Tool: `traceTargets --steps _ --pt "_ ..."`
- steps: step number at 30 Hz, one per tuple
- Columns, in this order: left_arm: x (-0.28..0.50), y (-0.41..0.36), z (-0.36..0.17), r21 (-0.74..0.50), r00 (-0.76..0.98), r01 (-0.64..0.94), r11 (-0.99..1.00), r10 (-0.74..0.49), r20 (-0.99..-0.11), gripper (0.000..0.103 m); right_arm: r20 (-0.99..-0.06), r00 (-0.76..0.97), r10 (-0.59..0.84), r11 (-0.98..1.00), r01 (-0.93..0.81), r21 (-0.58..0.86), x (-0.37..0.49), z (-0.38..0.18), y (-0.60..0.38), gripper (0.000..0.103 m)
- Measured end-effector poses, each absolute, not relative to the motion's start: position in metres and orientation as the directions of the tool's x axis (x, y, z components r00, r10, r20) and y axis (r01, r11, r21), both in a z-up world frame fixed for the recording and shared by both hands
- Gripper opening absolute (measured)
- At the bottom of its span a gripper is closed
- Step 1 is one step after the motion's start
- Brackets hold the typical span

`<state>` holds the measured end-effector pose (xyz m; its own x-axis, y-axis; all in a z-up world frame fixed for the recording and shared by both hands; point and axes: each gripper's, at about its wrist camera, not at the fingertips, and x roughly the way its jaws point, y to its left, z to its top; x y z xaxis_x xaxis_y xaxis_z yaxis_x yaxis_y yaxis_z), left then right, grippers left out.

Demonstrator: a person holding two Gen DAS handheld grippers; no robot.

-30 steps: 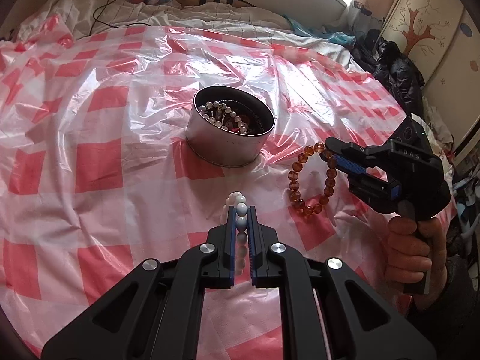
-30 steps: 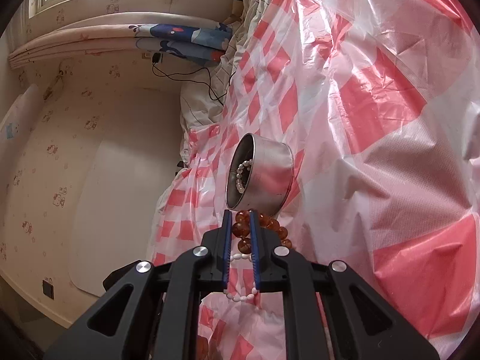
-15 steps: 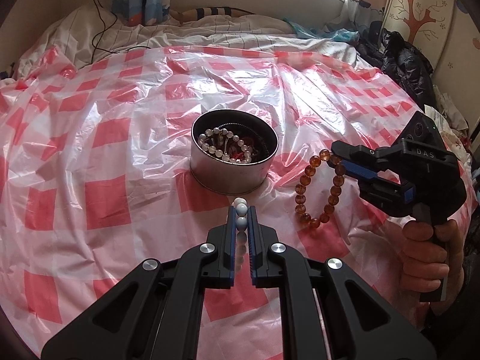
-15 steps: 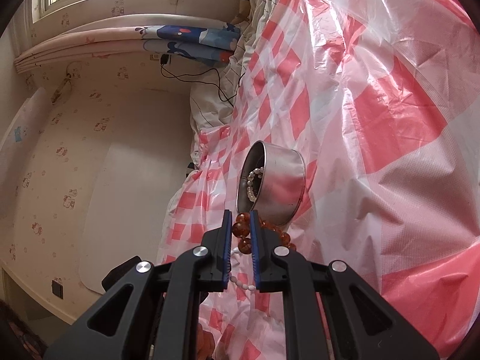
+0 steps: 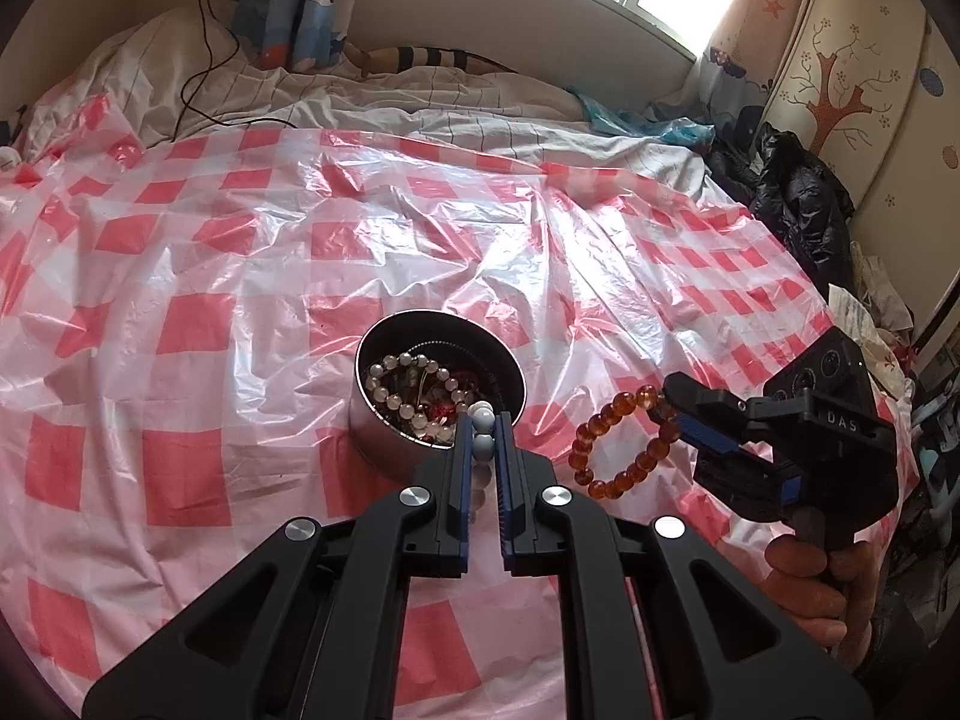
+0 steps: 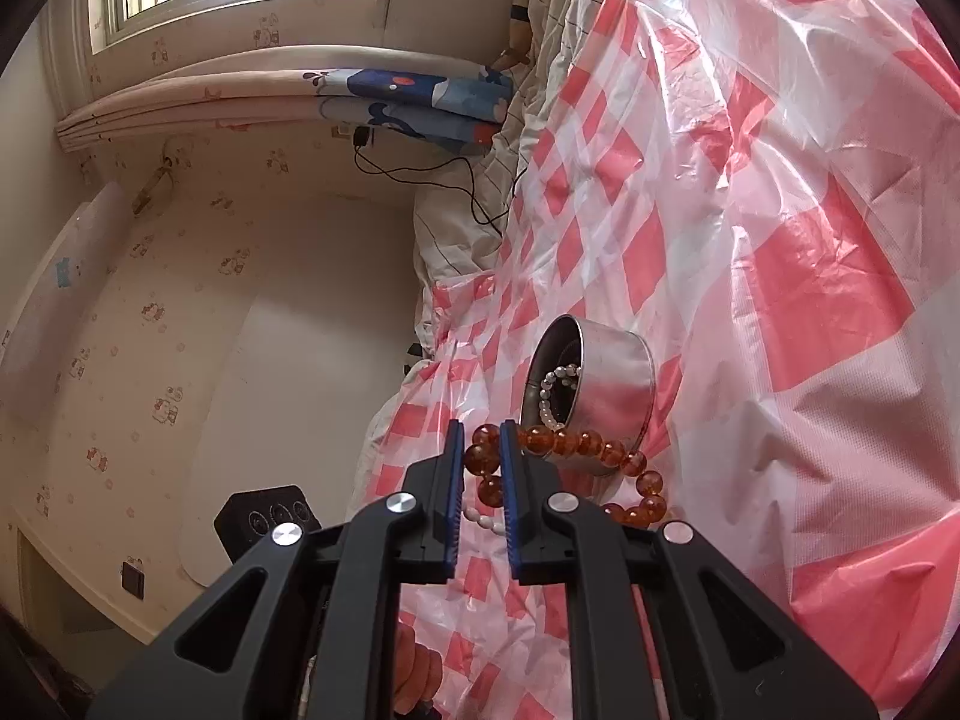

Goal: Organize jewelry
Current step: 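Lower both bracelets into the silver tin and open both tools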

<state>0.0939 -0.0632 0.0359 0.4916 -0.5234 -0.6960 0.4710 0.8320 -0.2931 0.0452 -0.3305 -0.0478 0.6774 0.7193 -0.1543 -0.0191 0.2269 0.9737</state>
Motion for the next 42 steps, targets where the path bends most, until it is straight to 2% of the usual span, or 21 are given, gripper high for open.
traceTargets --steps 13,24,42 --pt "0.103 -0.072 0.035 -0.340 0.482 0.474 0.812 -0.563 -0.671 0.007 -0.114 0.660 0.742 0.195 -0.050 0.980 0.055 -0.036 -0.322 0.013" --pt "0.128 -0.055 0.060 -0.389 0.526 0.439 0.810 -0.583 -0.620 0.007 -0.062 0.657 0.751 0.159 -0.088 0.983 0.081 -0.018 -0.318 0.013" --pt "0.147 -0.061 0.053 -0.409 0.514 0.428 0.806 -0.589 -0.624 0.007 -0.082 0.645 0.760 0.168 -0.072 0.983 0.118 -0.018 -0.314 0.013"
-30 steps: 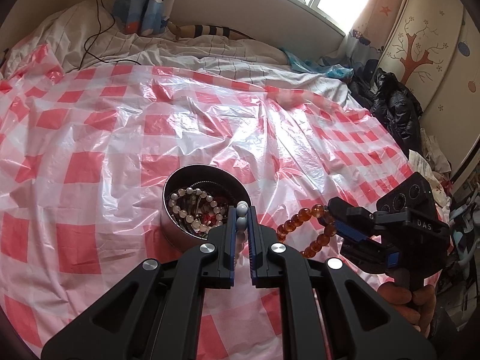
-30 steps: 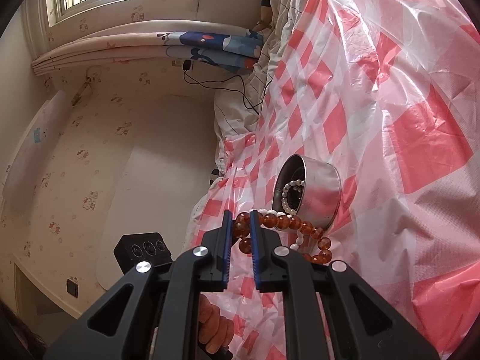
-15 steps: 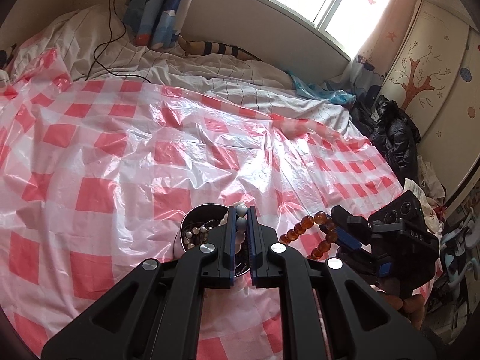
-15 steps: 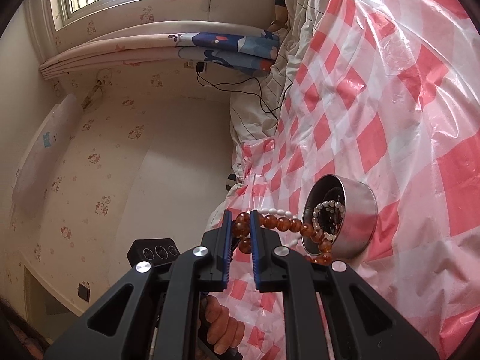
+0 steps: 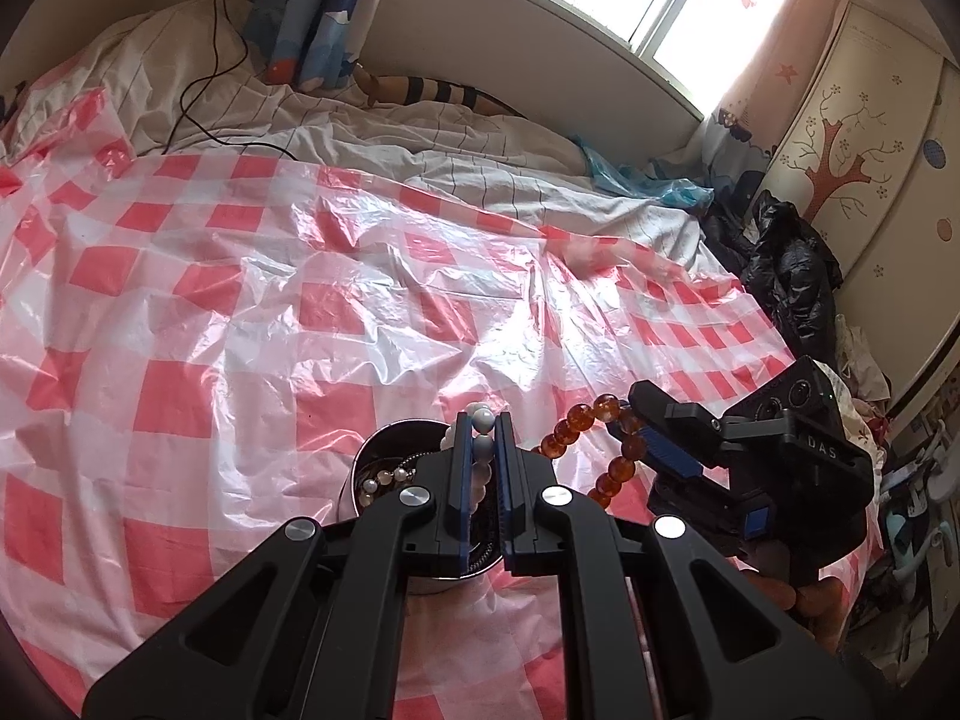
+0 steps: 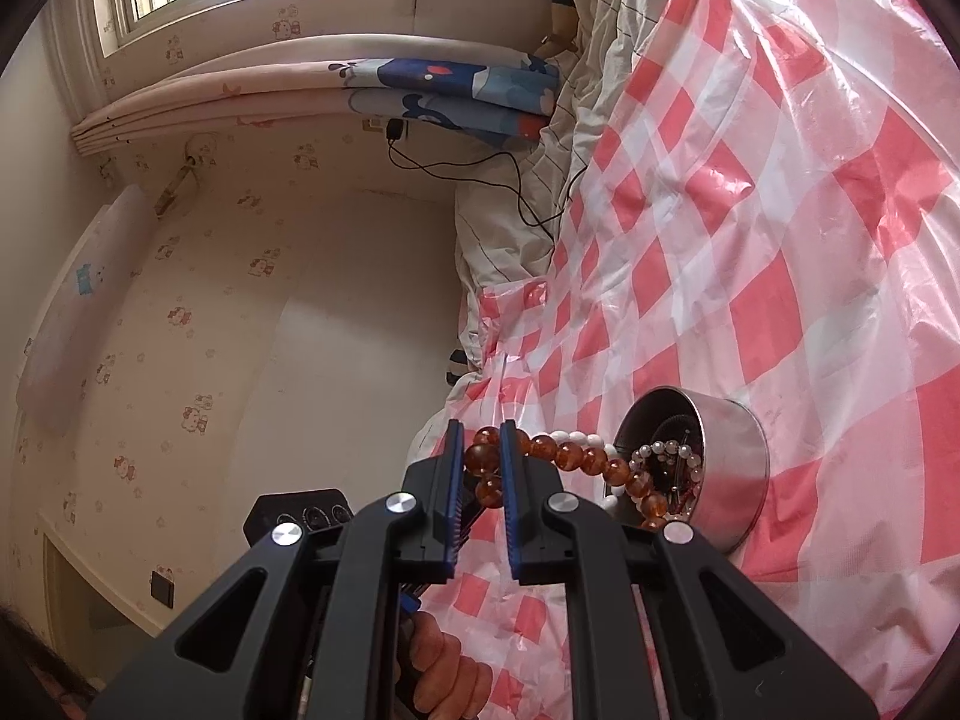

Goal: Organize jewelry
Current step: 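Lower both bracelets into the silver tin and open both tools, then withdraw both open tools from the silver tin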

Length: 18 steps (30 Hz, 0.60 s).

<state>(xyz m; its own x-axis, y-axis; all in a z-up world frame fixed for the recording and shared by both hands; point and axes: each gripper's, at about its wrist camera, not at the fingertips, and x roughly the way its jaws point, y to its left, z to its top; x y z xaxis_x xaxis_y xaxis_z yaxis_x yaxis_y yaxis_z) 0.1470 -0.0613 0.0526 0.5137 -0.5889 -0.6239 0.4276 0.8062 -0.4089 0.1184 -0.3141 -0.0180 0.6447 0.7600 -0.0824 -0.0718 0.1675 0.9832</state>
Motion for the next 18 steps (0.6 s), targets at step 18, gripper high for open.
traceTargets --steps 18 --pt "0.165 -0.057 0.008 -0.457 0.448 0.333 0.825 -0.565 -0.693 0.017 -0.190 0.612 0.768 0.255 -0.020 0.967 0.133 -0.046 -0.290 0.013"
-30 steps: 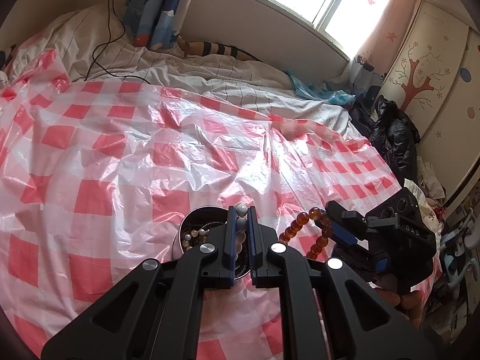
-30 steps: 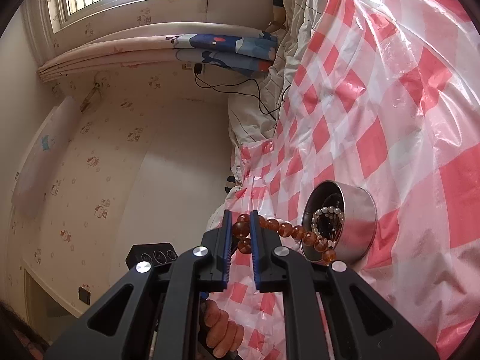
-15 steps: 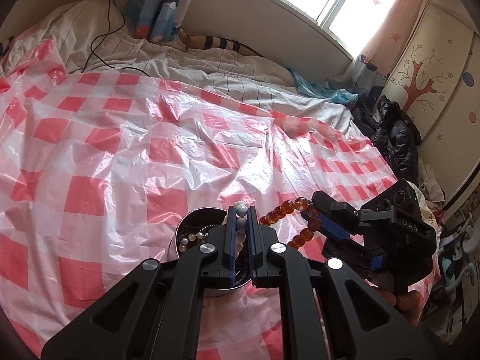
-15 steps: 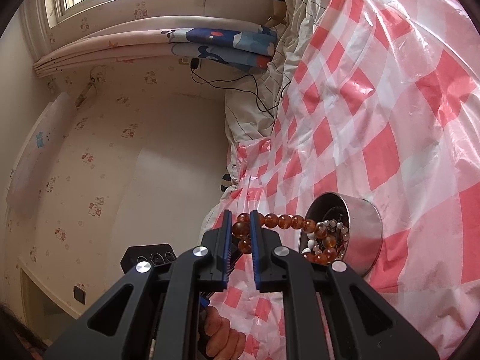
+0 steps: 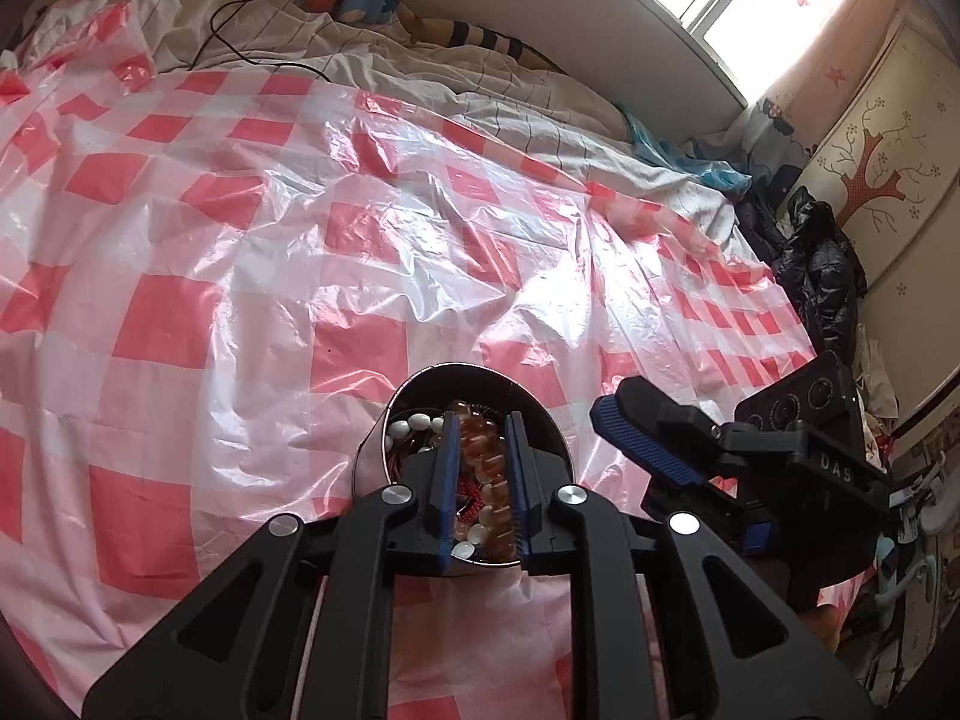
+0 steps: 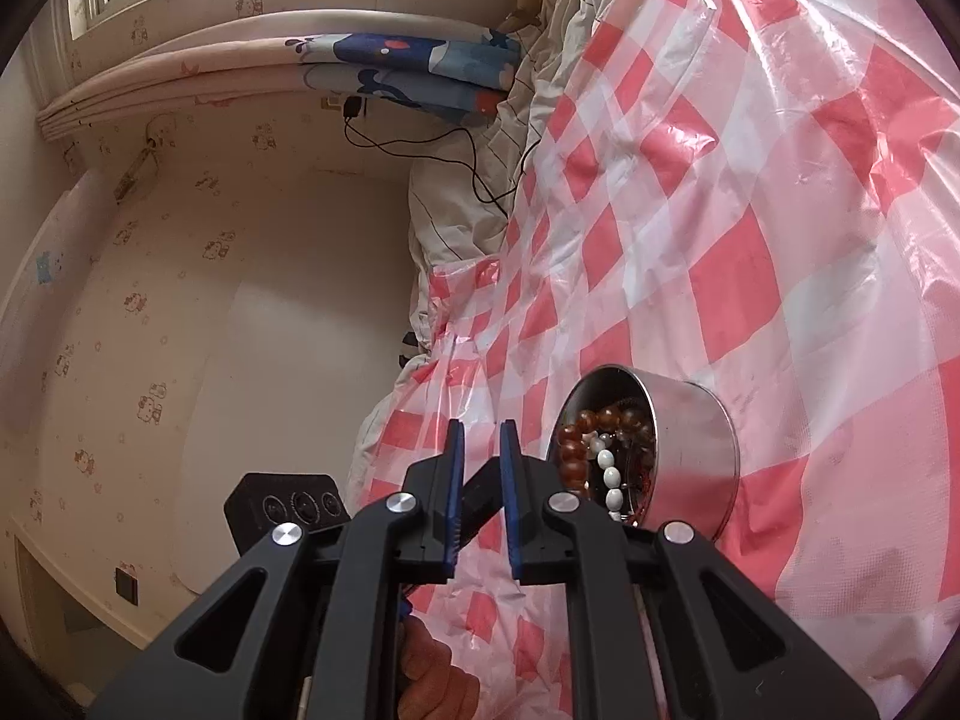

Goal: Organize jewelry
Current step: 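Withdraw both open tools from the silver tin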

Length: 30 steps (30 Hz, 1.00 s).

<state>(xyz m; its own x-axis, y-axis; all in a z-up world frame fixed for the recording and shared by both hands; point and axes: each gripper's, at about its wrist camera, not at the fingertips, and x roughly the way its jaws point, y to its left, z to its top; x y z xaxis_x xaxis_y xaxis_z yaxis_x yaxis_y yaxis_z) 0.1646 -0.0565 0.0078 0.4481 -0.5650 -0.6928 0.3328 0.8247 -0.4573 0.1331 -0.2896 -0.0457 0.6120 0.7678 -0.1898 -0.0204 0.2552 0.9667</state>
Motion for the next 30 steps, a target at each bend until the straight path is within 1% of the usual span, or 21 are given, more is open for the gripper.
traceTargets --steps 2,5,8,9,10,11,12,13,14,16,17,18,19,23,24,26,28,29,30 --pt "0.166 -0.050 0.010 -0.475 0.457 0.315 0.822 -0.570 -0.683 0.022 -0.193 0.605 0.773 0.260 -0.025 0.965 0.133 -0.045 -0.286 0.013" --pt "0.167 -0.042 0.012 -0.486 0.472 0.293 0.823 -0.567 -0.675 0.026 -0.192 0.604 0.773 0.259 -0.025 0.966 0.133 -0.045 -0.284 0.013" --pt "0.164 -0.042 0.015 -0.468 0.485 0.292 0.834 -0.551 -0.679 0.031 -0.193 0.608 0.770 0.259 -0.022 0.966 0.129 -0.042 -0.286 0.014" --pt "0.162 -0.043 0.016 -0.452 0.492 0.296 0.841 -0.540 -0.683 0.032 -0.207 0.608 0.767 0.275 -0.020 0.961 0.126 -0.040 -0.287 0.018" --pt "0.159 -0.044 0.017 -0.431 0.501 0.300 0.851 -0.526 -0.688 0.034 -0.236 0.606 0.759 0.309 -0.016 0.951 0.122 -0.036 -0.287 0.023" --pt "0.155 -0.044 0.019 -0.412 0.510 0.304 0.859 -0.512 -0.691 0.038 -0.270 0.605 0.749 0.353 -0.020 0.935 0.117 -0.030 -0.286 0.025" --pt "0.150 -0.045 0.021 -0.388 0.525 0.305 0.870 -0.494 -0.693 0.040 -0.306 0.607 0.733 0.403 -0.025 0.915 0.111 -0.024 -0.286 0.032" --pt "0.144 -0.045 0.023 -0.364 0.541 0.304 0.881 -0.473 -0.695 0.046 -0.352 0.610 0.709 0.463 -0.026 0.886 0.104 -0.018 -0.284 0.042" --pt "0.138 -0.045 0.025 -0.334 0.561 0.299 0.894 -0.448 -0.697 0.052 -0.418 0.613 0.671 0.547 -0.028 0.837 0.096 -0.010 -0.280 0.046" --pt "0.124 -0.043 0.029 -0.269 0.599 0.284 0.920 -0.389 -0.700 0.058 -0.552 0.612 0.566 0.719 -0.039 0.694 0.078 0.004 -0.268 0.052" --pt "0.118 -0.042 0.030 -0.240 0.611 0.281 0.929 -0.366 -0.702 0.063 -0.621 0.612 0.490 0.804 -0.042 0.593 0.065 0.009 -0.259 0.056" --pt "0.110 -0.042 0.031 -0.211 0.622 0.280 0.937 -0.344 -0.704 0.066 -0.655 0.613 0.443 0.846 -0.043 0.532 0.054 0.011 -0.254 0.067" --pt "0.102 -0.040 0.032 -0.182 0.636 0.273 0.945 -0.319 -0.703 0.070 -0.682 0.612 0.401 0.878 -0.046 0.476 0.041 0.011 -0.249 0.073" --pt "0.070 -0.037 0.031 -0.084 0.683 0.239 0.967 -0.229 -0.693 0.084 -0.755 0.586 0.294 0.932 -0.001 0.362 0.005 -0.003 -0.245 0.076" --pt "0.061 -0.035 0.031 -0.063 0.697 0.224 0.973 -0.205 -0.687 0.086 -0.763 0.586 0.273 0.938 0.014 0.346 -0.001 -0.005 -0.245 0.076" --pt "0.047 -0.033 0.031 -0.037 0.721 0.199 0.979 -0.172 -0.671 0.093 -0.771 0.593 0.232 0.947 0.044 0.319 -0.005 -0.005 -0.245 0.077" --pt "0.037 -0.033 0.032 -0.009 0.738 0.195 0.981 -0.153 -0.657 0.095 -0.771 0.606 0.197 0.952 0.072 0.299 -0.006 -0.003 -0.243 0.082" --pt "0.034 -0.033 0.032 0.009 0.742 0.204 0.979 -0.149 -0.654 0.095 -0.767 0.614 0.188 0.952 0.078 0.296 -0.009 -0.001 -0.241 0.082" --pt "0.031 -0.034 0.033 0.026 0.744 0.213 0.977 -0.145 -0.652 0.095 -0.764 0.619 0.181 0.953 0.082 0.292 -0.010 0.001 -0.239 0.085"
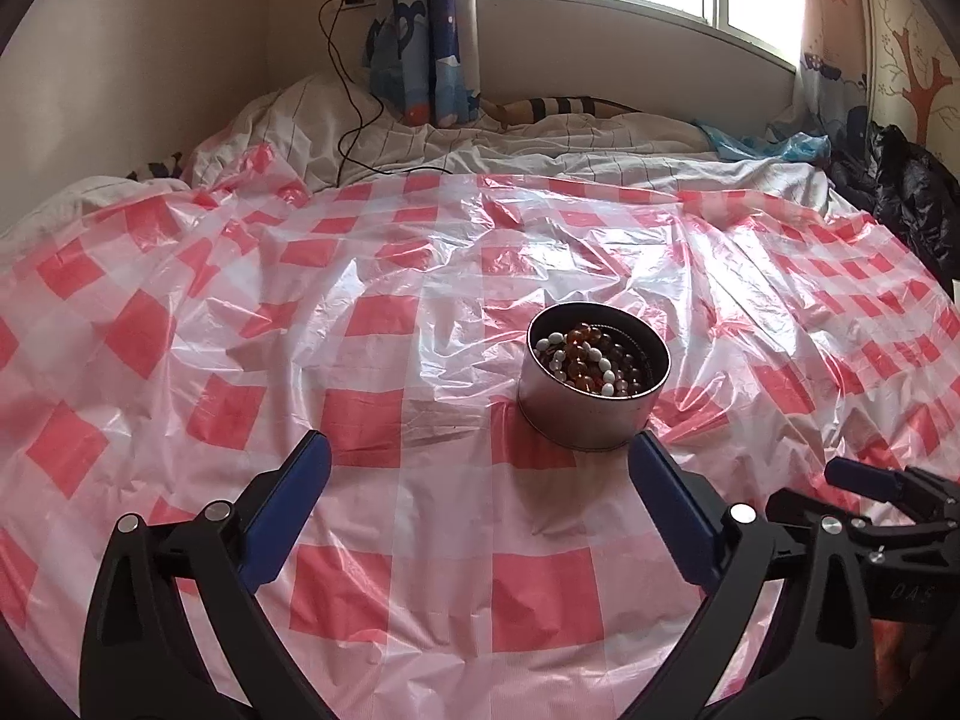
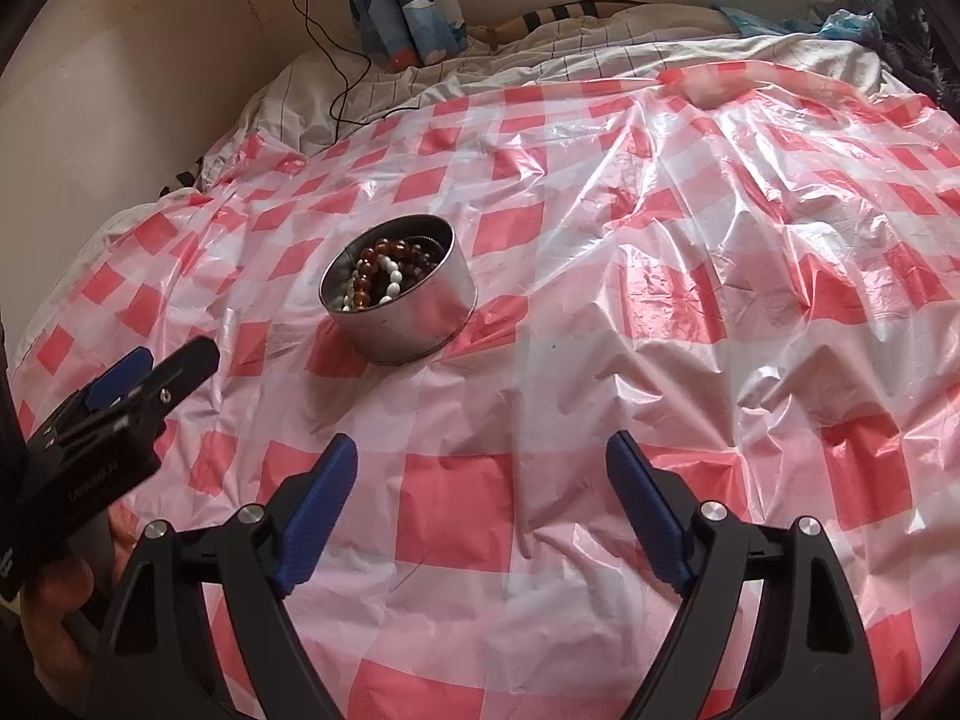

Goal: Organize jewelry
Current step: 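Withdraw both open tools from the silver tin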

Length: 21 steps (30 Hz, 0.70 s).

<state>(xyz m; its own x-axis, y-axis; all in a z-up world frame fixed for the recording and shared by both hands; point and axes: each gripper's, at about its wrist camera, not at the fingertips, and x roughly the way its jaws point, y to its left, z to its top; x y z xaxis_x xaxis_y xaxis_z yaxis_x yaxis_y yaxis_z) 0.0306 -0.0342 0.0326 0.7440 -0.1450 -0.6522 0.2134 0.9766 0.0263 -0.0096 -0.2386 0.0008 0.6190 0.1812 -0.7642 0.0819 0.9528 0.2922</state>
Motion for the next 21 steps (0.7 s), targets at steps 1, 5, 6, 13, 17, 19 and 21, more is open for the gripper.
traceTargets --steps 1,5,6,13,17,19,21 --pt "0.027 -0.035 0.033 0.047 0.748 0.219 0.975 -0.136 -0.650 0.095 -0.761 0.625 0.173 0.955 0.081 0.284 -0.011 0.001 -0.234 0.090" --pt "0.020 -0.037 0.034 0.077 0.752 0.231 0.970 -0.127 -0.647 0.095 -0.750 0.644 0.152 0.959 0.086 0.269 -0.011 0.008 -0.222 0.092" --pt "0.019 -0.036 0.034 0.080 0.755 0.217 0.973 -0.115 -0.645 0.095 -0.745 0.649 0.153 0.956 0.093 0.278 -0.010 0.009 -0.222 0.093" --pt "0.024 -0.036 0.030 0.092 0.748 0.230 0.969 -0.115 -0.654 0.095 -0.730 0.675 0.106 0.944 0.163 0.288 -0.001 0.008 -0.232 0.095" --pt "0.034 -0.041 0.025 0.098 0.726 0.248 0.964 -0.118 -0.678 0.095 -0.743 0.663 0.096 0.935 0.195 0.296 0.009 0.000 -0.240 0.095" --pt "0.041 -0.042 0.020 0.084 0.705 0.259 0.962 -0.129 -0.698 0.095 -0.750 0.654 0.097 0.933 0.203 0.297 0.014 -0.004 -0.243 0.095" --pt "0.047 -0.042 0.016 0.064 0.688 0.260 0.963 -0.139 -0.713 0.095 -0.756 0.647 0.099 0.931 0.208 0.300 0.018 -0.008 -0.244 0.095"
